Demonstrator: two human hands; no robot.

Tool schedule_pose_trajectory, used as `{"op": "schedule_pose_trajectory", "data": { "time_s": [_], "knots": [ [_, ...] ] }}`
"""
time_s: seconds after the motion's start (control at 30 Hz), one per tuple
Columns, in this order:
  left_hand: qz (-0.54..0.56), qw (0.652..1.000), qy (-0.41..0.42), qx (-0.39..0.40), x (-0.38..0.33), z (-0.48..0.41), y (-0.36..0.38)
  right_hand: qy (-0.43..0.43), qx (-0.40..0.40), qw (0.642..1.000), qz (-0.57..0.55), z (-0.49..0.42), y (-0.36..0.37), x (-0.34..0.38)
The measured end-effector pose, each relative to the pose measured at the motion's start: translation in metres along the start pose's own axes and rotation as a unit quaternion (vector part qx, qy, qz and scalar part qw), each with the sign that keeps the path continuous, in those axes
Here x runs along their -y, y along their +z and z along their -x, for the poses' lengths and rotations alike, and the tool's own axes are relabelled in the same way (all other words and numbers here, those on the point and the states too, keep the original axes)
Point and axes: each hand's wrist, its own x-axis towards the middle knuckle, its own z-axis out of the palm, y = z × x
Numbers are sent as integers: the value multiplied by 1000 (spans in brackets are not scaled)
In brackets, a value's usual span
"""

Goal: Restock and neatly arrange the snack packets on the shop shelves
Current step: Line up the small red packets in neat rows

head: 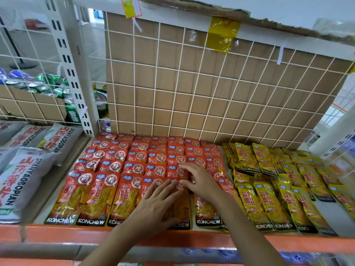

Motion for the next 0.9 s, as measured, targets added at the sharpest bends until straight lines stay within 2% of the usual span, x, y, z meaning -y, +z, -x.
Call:
{"op": "schedule_pose_trajectory", "data": {
  "time_s": [0.17,0.63,0.7,0.8,0.9],
  "knots": [
    [8,1000,0,-7,0,0,2,8,-2,1000,0,0,0,1],
    [61,997,3,46,-3,-1,-9,50,5,999,-11,6,-3,11],
    [71,997,0,31,-3,0,-10,66,-15,997,-25,8,-3,14],
    [132,991,-9,16,-2,0,-13,98,-92,991,-24,14,-9,13],
    [145,989,-10,-24,-1,-1,-17,101,-157,982,0,22,-19,5]
  ]
}}
